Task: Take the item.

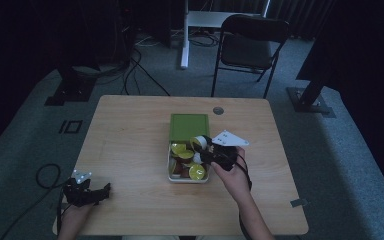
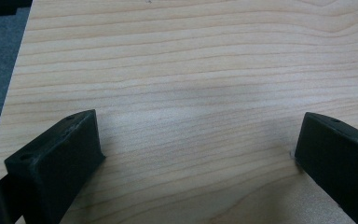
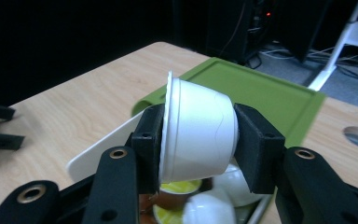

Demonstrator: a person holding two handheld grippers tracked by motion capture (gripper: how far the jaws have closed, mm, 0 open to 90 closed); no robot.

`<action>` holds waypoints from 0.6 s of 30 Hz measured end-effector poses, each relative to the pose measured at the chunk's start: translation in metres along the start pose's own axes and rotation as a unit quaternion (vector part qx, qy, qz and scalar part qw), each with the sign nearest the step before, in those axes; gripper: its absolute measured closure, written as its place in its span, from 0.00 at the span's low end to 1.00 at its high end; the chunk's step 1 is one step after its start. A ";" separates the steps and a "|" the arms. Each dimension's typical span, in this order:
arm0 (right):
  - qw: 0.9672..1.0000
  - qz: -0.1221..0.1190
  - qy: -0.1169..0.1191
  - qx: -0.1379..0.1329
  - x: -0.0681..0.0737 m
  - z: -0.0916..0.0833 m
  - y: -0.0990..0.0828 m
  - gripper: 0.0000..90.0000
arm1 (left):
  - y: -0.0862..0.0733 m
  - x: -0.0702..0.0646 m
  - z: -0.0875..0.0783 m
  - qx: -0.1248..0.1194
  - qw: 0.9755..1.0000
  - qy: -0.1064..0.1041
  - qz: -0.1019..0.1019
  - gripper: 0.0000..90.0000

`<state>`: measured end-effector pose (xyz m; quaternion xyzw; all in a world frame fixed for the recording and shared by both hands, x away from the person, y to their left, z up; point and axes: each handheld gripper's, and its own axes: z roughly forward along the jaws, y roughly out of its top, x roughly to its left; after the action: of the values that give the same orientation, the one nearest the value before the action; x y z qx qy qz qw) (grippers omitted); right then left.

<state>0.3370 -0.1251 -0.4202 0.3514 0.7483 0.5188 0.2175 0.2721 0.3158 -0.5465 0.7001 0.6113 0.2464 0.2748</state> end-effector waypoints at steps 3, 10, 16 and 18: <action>1.000 0.006 -0.013 -0.004 -0.008 -0.003 0.000 0.62 | 0.000 0.000 0.000 0.000 1.000 0.000 0.000 0.01; 0.999 0.015 -0.037 -0.013 -0.024 -0.010 -0.004 0.62 | 0.000 0.000 0.000 0.000 1.000 0.000 0.000 0.01; 0.997 0.026 -0.065 -0.028 -0.038 -0.018 -0.007 0.62 | 0.000 0.000 0.000 -0.001 1.000 0.000 0.000 0.01; 0.997 0.029 -0.068 -0.028 -0.041 -0.020 -0.007 0.62 | 0.000 0.000 0.000 -0.002 1.000 0.000 0.000 0.01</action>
<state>0.3483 -0.1697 -0.4213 0.4016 0.7064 0.5205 0.2624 0.2721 0.3157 -0.5468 0.6994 0.6112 0.2472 0.2760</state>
